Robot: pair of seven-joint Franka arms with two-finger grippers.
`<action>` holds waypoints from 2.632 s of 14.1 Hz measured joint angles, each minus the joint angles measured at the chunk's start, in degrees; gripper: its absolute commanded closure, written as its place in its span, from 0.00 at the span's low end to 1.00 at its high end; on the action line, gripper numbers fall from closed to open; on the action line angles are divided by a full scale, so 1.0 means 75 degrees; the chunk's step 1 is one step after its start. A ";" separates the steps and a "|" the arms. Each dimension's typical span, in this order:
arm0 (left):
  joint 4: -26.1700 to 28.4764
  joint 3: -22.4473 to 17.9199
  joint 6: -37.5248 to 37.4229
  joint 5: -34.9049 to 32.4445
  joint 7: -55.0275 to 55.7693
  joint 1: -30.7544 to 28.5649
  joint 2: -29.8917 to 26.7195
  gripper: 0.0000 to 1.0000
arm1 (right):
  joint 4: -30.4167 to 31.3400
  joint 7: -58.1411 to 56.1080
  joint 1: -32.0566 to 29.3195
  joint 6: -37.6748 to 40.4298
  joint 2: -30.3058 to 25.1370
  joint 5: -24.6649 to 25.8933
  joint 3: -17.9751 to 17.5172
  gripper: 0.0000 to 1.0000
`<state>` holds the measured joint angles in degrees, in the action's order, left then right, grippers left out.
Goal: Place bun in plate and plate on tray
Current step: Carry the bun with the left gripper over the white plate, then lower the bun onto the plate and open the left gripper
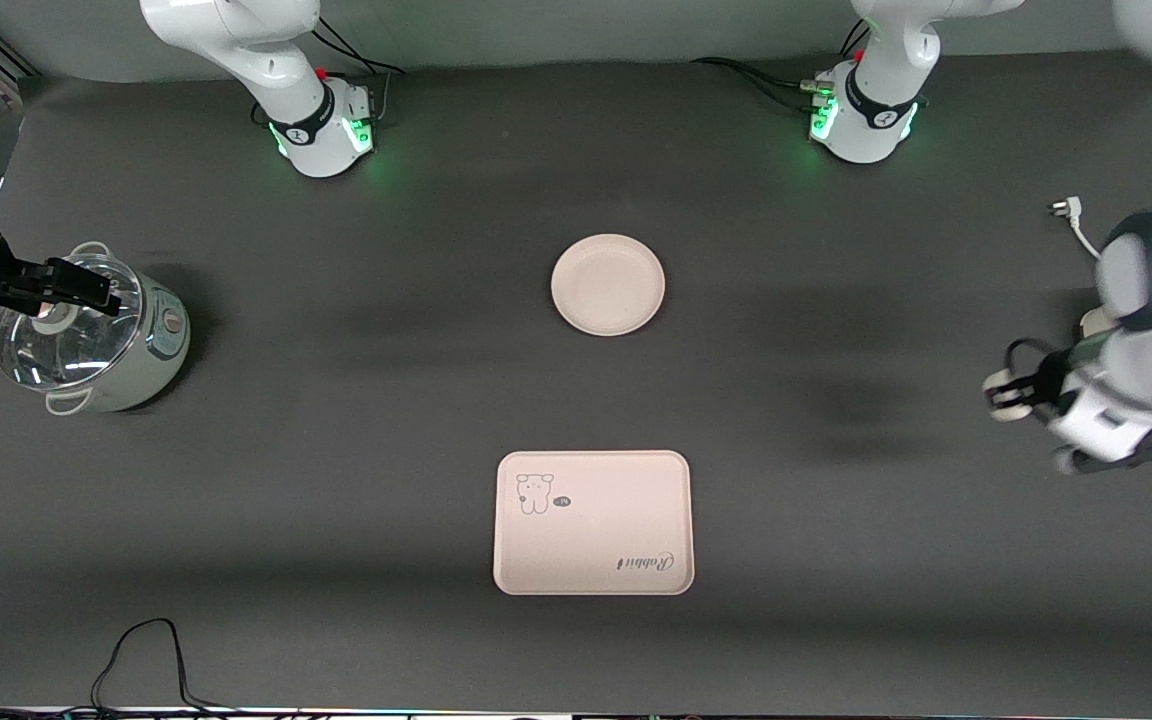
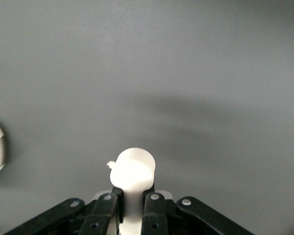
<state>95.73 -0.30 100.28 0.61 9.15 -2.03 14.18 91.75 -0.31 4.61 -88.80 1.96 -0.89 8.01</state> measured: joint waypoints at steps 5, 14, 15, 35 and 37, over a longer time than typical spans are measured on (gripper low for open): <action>-0.0900 0.0118 -0.1858 0.0021 0.0000 0.0026 -0.0899 0.80 | 0.0004 -0.0001 0.0000 0.0000 0.0000 0.0000 0.0001 0.00; -0.0741 0.2182 -0.1635 0.0591 0.4553 0.2019 -0.0956 0.80 | 0.0017 -0.0004 -0.0003 -0.0001 0.0000 0.0000 0.0010 0.00; -0.0686 0.2273 -0.1343 0.0606 0.5129 0.2525 -0.0764 0.80 | 0.0020 -0.0004 -0.0004 -0.0001 0.0000 0.0000 0.0012 0.00; 0.3015 0.2267 0.6212 0.0597 0.7187 0.5022 0.1837 0.00 | 0.0080 -0.0015 0.0000 -0.0001 -0.0002 0.0000 0.0068 0.00; 0.2946 0.2231 0.6212 0.0597 0.7206 0.5017 0.1796 0.00 | 0.0080 -0.0029 0.0018 -0.0001 -0.0006 0.0000 0.0067 0.00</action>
<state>117.82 16.43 146.87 5.09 63.20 35.60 27.65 92.36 -0.53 4.75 -88.81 1.91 -0.89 8.52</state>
